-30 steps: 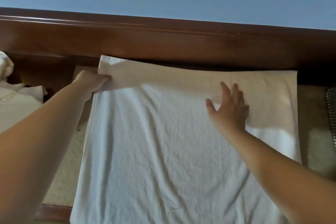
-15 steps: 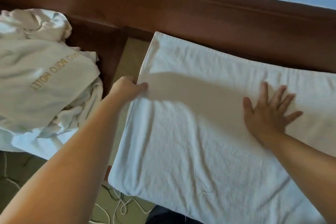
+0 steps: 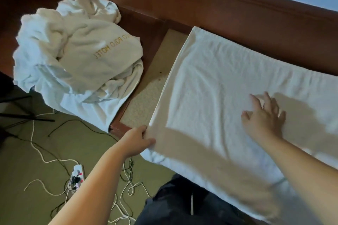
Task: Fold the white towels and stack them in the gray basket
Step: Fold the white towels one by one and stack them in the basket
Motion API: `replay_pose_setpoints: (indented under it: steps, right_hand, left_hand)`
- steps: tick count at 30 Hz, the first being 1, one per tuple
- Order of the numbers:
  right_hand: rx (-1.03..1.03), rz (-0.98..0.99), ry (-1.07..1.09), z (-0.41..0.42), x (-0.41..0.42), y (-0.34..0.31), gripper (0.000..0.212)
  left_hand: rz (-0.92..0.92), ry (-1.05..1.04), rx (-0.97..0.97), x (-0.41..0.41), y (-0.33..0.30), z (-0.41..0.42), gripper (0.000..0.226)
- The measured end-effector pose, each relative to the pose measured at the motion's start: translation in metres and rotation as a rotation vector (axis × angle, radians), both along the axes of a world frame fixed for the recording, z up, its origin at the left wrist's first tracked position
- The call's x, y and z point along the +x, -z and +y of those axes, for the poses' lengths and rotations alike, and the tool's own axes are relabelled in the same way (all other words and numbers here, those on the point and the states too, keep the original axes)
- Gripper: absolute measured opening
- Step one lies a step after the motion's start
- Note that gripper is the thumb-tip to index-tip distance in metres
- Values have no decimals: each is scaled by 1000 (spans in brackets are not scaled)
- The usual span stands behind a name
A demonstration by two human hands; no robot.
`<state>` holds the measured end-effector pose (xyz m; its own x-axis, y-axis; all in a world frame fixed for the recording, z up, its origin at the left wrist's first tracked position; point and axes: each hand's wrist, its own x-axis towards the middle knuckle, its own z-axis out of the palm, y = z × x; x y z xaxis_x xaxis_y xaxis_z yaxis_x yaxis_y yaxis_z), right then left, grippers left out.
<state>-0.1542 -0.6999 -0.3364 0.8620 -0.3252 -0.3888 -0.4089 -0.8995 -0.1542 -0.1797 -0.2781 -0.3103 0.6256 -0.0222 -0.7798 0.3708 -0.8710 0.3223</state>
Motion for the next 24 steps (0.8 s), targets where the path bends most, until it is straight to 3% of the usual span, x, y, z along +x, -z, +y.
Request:
replay_pose_setpoints:
  steps: [5,12,17,20,24]
  right_hand:
    - [70,44,-188,56,-59,6,63]
    - [110,49,-158,37,-83,2,62]
    - [85,-44,62,-29,-101,-9,50]
    - [48,-100,221,-66,-128,-17,48]
    - [-8,-115,548,-109,-175,-26,47]
  left_hand:
    - [-159,-102,98,-28,0,19,20]
    - [-309,-258,267,-46,3,6,23]
    - [-321,-318,355,-53,13,-16,27]
    - [-404,-295,466,-49,3,-51,43]
    - [-535,9,309,-38,-3,-132,52]
